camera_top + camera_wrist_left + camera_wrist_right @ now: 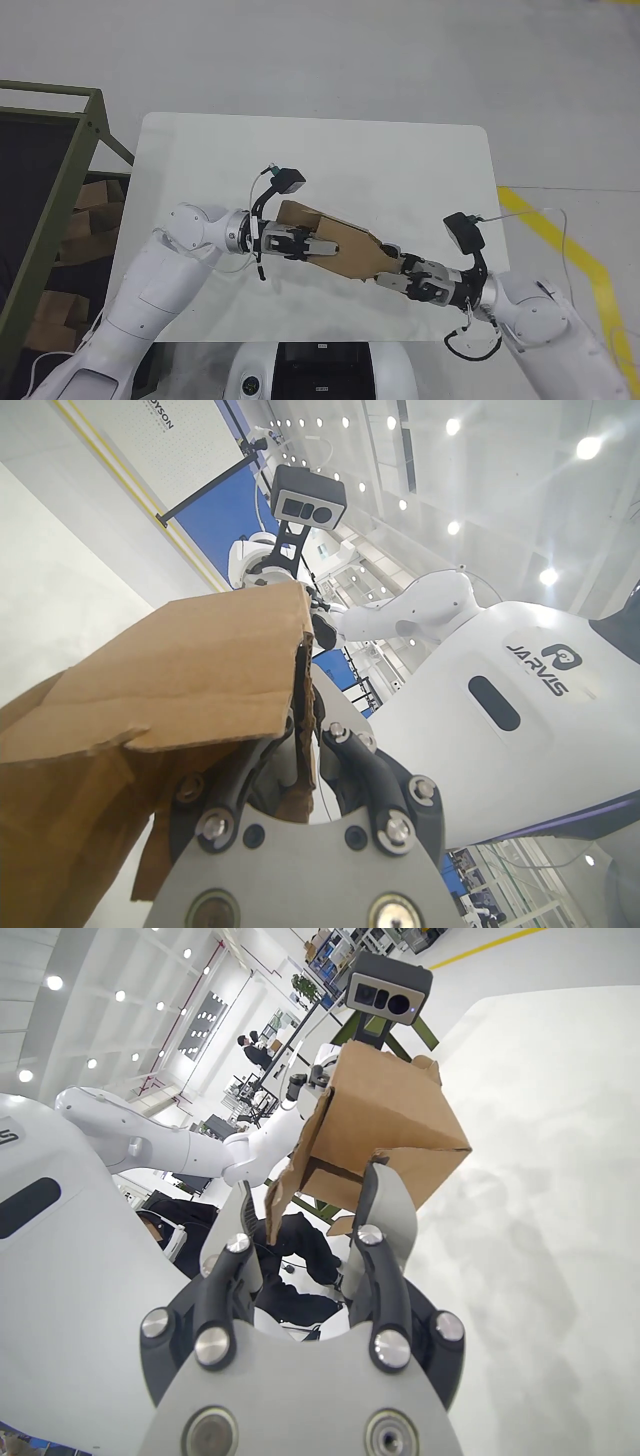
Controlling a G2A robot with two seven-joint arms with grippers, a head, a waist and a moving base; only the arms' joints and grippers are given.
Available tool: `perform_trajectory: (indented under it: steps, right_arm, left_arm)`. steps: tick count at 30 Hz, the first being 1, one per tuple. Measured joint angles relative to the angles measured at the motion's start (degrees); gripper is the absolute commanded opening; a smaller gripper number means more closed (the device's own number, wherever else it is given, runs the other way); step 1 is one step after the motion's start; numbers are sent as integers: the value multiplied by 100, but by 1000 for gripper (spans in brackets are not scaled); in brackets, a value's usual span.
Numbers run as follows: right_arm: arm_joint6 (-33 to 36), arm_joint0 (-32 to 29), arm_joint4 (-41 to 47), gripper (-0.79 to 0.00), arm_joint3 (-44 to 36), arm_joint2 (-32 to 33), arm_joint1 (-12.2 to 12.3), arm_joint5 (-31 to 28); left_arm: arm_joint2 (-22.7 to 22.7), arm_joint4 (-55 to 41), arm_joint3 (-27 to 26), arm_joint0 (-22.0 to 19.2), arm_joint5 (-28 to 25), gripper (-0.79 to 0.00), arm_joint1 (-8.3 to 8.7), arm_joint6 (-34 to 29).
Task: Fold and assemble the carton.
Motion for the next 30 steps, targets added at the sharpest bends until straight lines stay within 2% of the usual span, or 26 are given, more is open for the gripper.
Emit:
perform_trajectory:
  steps: [30]
  right_arm:
    - [142, 312, 184, -520, 249, -157, -23, 340]
  left_arm:
    - [47, -79, -152, 16, -185, -785, 151, 185]
